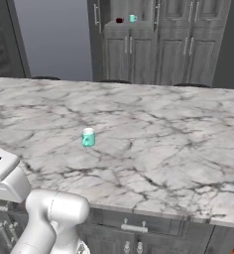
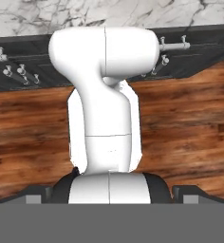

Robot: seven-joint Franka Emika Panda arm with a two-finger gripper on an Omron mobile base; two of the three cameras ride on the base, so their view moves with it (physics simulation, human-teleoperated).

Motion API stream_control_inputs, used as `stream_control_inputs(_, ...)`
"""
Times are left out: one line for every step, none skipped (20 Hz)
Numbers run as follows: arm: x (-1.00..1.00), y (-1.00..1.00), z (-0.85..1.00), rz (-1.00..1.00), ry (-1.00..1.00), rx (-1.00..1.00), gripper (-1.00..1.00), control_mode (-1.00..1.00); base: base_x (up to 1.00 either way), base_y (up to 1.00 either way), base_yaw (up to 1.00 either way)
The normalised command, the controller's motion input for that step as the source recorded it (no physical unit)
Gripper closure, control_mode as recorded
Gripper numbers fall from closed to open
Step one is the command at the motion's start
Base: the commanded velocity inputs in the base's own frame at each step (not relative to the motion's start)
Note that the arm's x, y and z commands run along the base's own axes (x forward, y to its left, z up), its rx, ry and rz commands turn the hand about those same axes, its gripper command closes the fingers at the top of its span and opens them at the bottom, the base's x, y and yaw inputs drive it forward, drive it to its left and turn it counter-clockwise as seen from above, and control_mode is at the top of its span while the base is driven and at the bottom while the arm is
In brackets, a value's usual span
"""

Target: Pick the mug on the counter and place it in the cabinet with the handle facing the right, like the mugs already inside.

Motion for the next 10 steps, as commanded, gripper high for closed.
stream_control_inputs(0.00, 0.00, 0.00, 0.00, 0.00, 0.00, -1.00, 1.00, 0.50, 0.06, -0.01)
stream_control_inputs(0.00, 0.00, 0.00, 0.00, 0.00, 0.00, -1.00, 1.00, 0.47, 0.07, 0.00)
stream_control_inputs(0.00, 0.00, 0.00, 0.00, 0.00, 0.00, -1.00, 1.00, 0.39, 0.13, 0.00)
stream_control_inputs(0.00, 0.00, 0.00, 0.00, 0.00, 0.00, -1.00, 1.00, 0.33, 0.13, 0.00)
stream_control_inputs(0.00, 0.00, 0.00, 0.00, 0.00, 0.00, -1.00, 1.00, 0.24, 0.12, -0.01)
stream_control_inputs(0.00, 0.00, 0.00, 0.00, 0.00, 0.00, -1.00, 1.00, 0.17, 0.09, -0.02)
stream_control_inputs(0.00, 0.00, 0.00, 0.00, 0.00, 0.00, -1.00, 1.00, 0.01, 0.00, 0.00)
stream_control_inputs(0.00, 0.00, 0.00, 0.00, 0.00, 0.00, -1.00, 1.00, 0.00, 0.00, 0.00)
stream_control_inputs(0.00, 0.00, 0.00, 0.00, 0.00, 0.00, -1.00, 1.00, 0.00, 0.00, 0.00)
stream_control_inputs(0.00, 0.00, 0.00, 0.00, 0.00, 0.00, -1.00, 1.00, 0.00, 0.00, 0.00)
